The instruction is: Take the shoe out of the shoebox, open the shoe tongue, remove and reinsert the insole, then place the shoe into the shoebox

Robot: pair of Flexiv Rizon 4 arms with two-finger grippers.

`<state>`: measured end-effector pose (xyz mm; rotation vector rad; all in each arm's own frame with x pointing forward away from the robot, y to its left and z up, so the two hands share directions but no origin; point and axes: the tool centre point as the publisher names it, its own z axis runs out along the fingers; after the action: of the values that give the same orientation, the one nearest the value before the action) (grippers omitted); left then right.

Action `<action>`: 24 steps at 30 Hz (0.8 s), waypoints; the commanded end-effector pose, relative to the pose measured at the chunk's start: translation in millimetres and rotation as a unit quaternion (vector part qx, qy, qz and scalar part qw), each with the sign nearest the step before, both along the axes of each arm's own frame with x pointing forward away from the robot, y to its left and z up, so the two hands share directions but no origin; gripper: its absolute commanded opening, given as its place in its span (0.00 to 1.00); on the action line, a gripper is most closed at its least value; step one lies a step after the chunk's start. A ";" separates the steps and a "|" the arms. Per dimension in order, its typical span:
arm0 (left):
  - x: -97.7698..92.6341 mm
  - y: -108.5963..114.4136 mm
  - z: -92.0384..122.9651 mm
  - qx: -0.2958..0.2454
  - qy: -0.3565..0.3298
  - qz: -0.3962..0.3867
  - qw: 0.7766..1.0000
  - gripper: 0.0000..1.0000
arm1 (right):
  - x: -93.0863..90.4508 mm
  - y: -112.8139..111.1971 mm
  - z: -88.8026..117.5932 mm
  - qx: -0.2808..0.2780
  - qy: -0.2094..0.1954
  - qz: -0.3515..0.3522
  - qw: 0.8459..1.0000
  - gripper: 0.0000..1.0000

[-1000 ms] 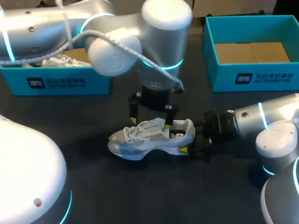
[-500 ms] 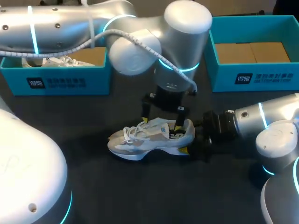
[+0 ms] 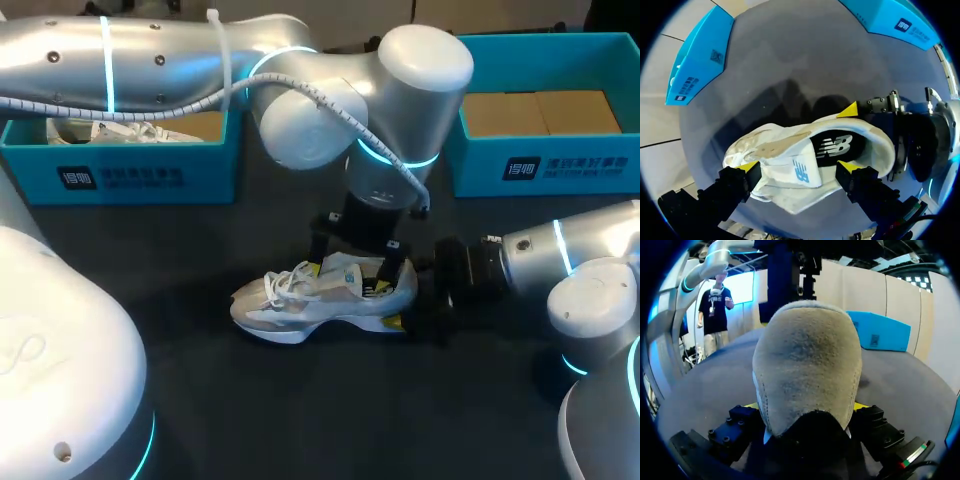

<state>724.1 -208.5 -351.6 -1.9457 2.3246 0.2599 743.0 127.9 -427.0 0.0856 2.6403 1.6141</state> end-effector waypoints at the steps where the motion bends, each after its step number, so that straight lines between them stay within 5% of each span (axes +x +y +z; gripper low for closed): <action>1: 2.6 2.9 -6.2 0.001 0.003 0.004 1.000 1.00 | -0.7 4.0 -5.9 -0.001 0.000 -0.001 1.000 0.00; 24: 2.4 36.4 -14.0 0.025 -0.039 0.053 0.998 1.00 | -0.7 4.0 -5.9 -0.001 0.000 -0.001 1.000 0.00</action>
<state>731.6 -182.7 -372.3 -2.0192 2.1509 0.2782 743.0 128.0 -426.9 0.0855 2.6402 1.6143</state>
